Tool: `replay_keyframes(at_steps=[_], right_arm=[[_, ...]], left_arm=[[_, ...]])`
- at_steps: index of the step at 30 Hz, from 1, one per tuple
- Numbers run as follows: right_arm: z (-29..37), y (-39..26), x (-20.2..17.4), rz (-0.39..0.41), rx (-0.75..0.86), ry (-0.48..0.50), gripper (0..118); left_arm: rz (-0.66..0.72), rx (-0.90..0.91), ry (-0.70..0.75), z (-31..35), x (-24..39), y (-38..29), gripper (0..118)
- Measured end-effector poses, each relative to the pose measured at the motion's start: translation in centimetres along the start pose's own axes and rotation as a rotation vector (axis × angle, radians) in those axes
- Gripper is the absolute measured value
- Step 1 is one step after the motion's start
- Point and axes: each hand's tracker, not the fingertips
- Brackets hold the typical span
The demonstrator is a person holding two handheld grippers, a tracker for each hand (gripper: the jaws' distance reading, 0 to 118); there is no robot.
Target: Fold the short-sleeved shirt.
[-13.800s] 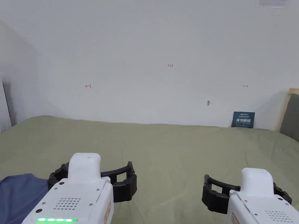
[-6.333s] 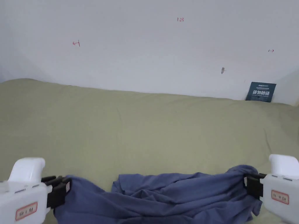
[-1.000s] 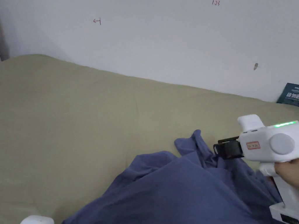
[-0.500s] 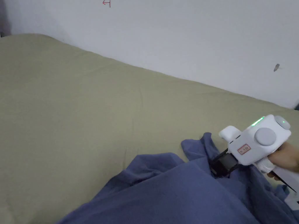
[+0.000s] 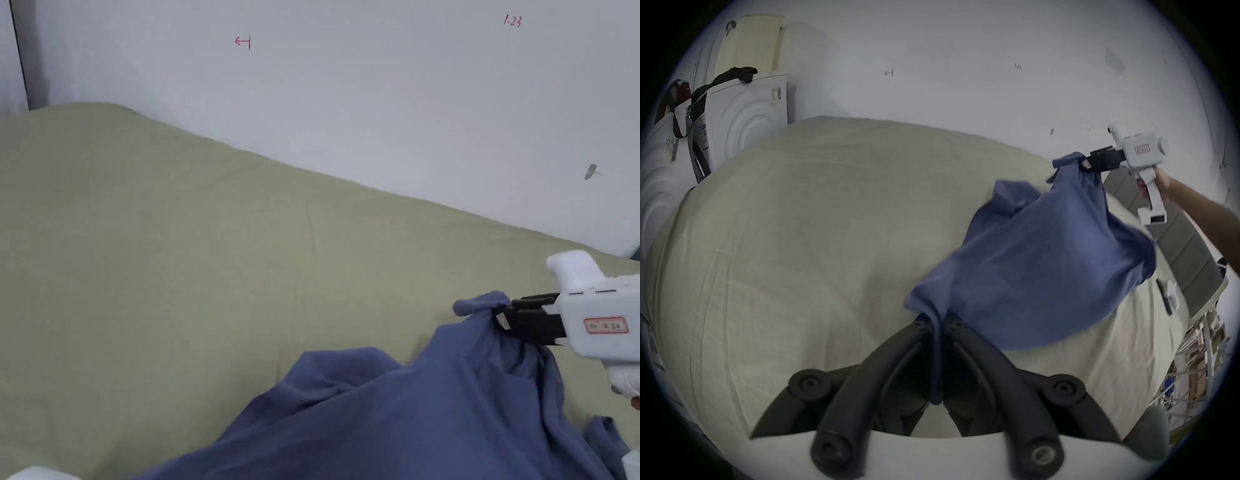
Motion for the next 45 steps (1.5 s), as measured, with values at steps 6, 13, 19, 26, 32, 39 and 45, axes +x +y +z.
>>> replay_keyframes(at_steps=[6,13,19,26,32,39,45], right_arm=[[6.3,4.5,-1.1,0.019,0.217,-0.066,6],[14.1,11.2,-1.6,0.042,0.433,-0.176,6],[18.8,16.7,-0.3,0.050,0.545,-0.291,6],[21.8,22.9,2.4,0.039,0.624,-0.420,7],[23.0,25.8,4.3,-0.019,0.689,-0.515,7],[24.3,28.8,5.2,-0.046,0.758,-0.545,7],[25.1,30.3,4.1,-0.029,0.775,-0.555,7]], left_arm=[[-0.060,0.135,-0.025,1.8,1.1,5.9,5],[-0.164,0.267,-0.057,3.7,1.9,15.1,5],[-0.283,0.339,0.010,4.3,2.4,25.0,5],[-0.382,0.436,0.101,5.1,3.2,37.9,5],[-0.286,0.551,0.143,6.4,3.0,46.2,5],[-0.297,0.588,0.200,6.9,2.2,50.7,5],[-0.308,0.600,0.233,7.8,2.1,51.1,5]])
